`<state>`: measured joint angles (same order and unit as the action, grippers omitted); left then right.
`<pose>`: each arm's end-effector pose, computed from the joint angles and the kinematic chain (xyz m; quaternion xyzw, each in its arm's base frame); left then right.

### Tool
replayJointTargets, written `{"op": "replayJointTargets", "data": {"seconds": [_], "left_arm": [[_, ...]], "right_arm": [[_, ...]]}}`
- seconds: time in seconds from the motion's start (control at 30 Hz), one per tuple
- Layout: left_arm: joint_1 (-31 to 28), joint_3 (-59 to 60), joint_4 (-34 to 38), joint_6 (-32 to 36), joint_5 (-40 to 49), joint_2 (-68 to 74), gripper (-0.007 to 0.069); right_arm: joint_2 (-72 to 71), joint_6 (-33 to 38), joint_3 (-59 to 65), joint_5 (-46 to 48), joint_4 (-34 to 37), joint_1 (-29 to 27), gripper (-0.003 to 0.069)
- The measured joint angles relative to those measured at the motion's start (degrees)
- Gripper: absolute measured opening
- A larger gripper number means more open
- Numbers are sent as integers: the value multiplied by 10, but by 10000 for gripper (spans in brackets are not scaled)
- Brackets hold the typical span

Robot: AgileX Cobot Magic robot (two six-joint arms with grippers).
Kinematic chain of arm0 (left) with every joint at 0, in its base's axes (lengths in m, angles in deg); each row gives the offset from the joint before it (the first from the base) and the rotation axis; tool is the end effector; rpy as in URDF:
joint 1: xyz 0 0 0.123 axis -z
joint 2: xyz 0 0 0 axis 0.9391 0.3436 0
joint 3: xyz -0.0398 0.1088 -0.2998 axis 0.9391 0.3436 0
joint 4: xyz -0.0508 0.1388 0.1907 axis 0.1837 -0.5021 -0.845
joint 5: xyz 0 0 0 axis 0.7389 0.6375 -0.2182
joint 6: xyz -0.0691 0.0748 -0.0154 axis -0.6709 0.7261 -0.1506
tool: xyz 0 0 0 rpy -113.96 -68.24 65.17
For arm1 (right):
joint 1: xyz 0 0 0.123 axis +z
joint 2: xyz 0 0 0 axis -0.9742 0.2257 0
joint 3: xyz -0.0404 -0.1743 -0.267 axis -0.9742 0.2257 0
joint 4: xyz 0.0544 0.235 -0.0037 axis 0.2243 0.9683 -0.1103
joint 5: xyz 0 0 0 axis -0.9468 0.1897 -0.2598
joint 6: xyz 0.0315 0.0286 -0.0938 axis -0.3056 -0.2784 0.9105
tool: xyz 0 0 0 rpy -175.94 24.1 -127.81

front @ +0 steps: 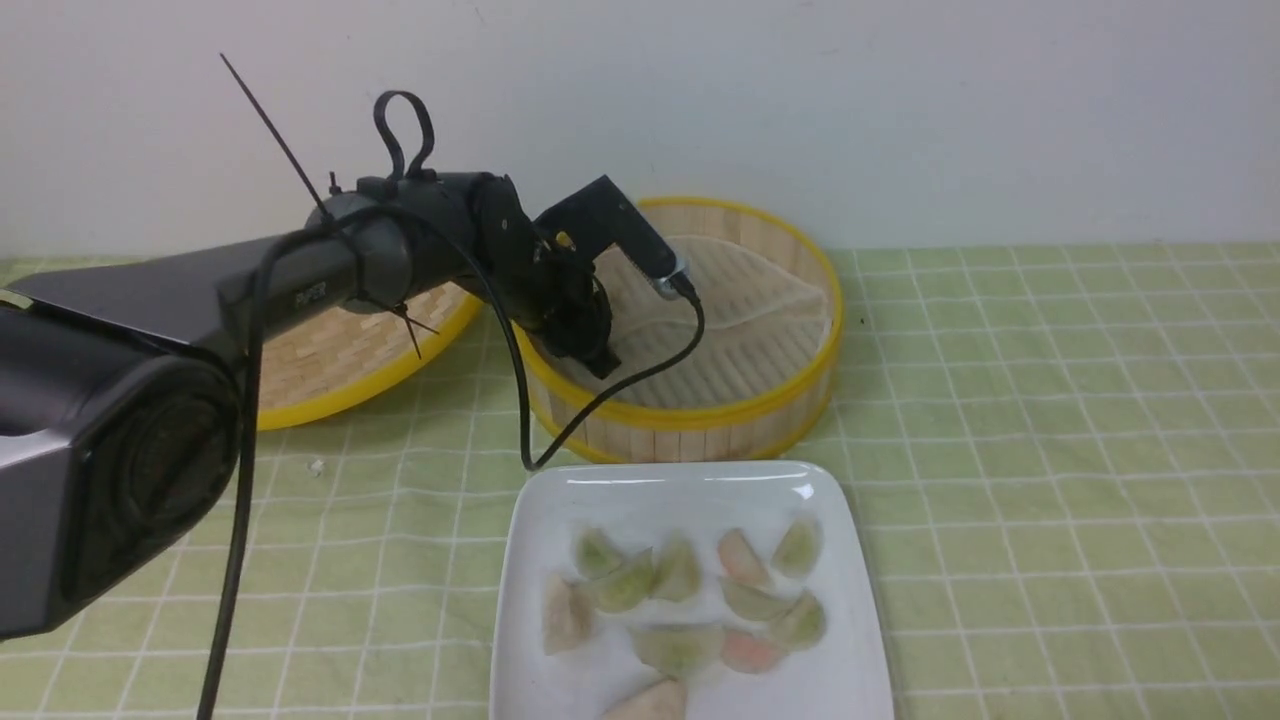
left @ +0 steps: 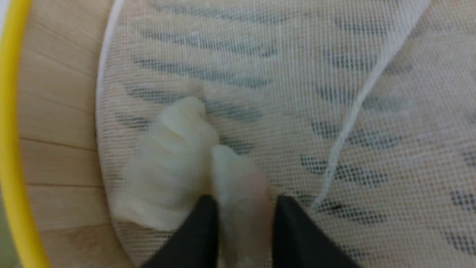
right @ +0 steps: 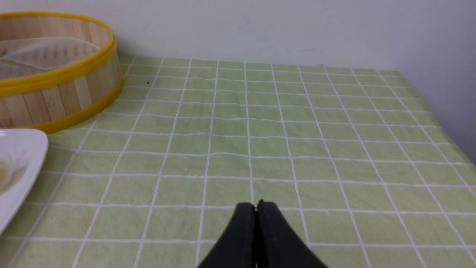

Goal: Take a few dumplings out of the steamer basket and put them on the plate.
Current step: Use the left arm to grab a dumpling from the steamer, then use the left arm to put the dumpling into the plate

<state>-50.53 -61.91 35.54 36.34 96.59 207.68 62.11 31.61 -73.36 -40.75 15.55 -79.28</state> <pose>0.5027 -0.1869 0.1807 0.4325 0.8356 -0.0021 0.3387 0.0154 -0.0003 0.1672 0.0064 0.8106 -0.0174 0.5853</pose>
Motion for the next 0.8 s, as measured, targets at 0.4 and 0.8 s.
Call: {"op": "replayJointTargets", "data": {"seconds": [0.4, 0.8], "left_arm": [[6, 0, -14, -44, 51, -130, 145], [15, 0, 99, -131, 352, -212, 145]], "right_arm": [[0, -1, 0, 0, 0, 0, -15], [0, -1, 0, 0, 0, 0, -15]]}}
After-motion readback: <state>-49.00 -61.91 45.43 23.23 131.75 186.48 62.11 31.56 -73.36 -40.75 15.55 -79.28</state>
